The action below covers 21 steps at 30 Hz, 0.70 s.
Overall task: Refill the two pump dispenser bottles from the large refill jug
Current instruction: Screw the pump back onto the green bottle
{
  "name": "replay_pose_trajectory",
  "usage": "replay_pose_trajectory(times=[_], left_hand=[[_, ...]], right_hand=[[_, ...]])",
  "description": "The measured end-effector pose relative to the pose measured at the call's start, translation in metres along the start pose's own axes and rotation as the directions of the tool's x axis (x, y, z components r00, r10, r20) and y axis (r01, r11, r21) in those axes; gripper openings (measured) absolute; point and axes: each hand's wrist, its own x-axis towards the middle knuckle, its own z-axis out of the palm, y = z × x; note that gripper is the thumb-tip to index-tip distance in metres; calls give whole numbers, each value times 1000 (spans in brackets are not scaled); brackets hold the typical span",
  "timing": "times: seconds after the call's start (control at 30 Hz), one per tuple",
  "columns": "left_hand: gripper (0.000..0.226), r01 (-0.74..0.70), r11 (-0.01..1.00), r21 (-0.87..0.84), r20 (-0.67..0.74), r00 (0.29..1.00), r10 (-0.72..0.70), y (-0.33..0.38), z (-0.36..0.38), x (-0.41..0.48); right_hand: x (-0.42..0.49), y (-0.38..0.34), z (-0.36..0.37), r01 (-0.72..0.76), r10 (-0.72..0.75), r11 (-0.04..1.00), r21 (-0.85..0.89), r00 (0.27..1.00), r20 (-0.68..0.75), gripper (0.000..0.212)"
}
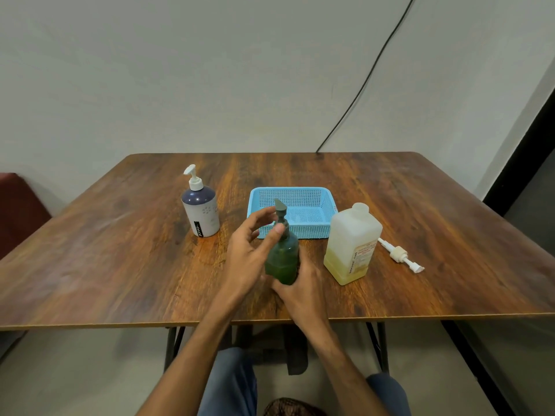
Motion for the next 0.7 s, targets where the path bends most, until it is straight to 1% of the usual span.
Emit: replay_pose_trajectory(times=[0.07,0.1,0.17,0.27,0.37,0.43,0.57,0.63,0.7], left_hand=[[35,-41,997,69,-118,992,49,1,11,0],[35,-54,994,98,-151,986,69,2,14,0],[35,-67,991,114,-167,982,86,3,15,2],[32,-69,993,99,-83,994,78,4,8,5],[34,-22,998,66,32,999,20,8,0,7],[35,5,999,44,107,994,-9,9,-3,9],[35,18,1000,23,240,971,-23,9,-10,13],[37,28,999,18,245,969,-32,8,-10,12],[43,-1,996,92,143,990,-12,7,-5,11]], right_hand=[[0,0,0,-11,11,1000,8,1000,3,81],[0,0,1,-15,15,1000,8,1000,4,81],[0,0,1,-19,19,1000,14,1000,4,81],[0,0,0,-11,11,1000,20,1000,0,79],[0,0,0,3,-3,1000,23,1000,4,79],[0,-1,-2,11,-11,1000,25,1000,-2,80],[0,-2,-2,5,-5,999,31,1000,3,82],[0,-1,-1,2,-2,1000,31,1000,5,83],[0,0,-1,-6,6,1000,26,1000,3,86]])
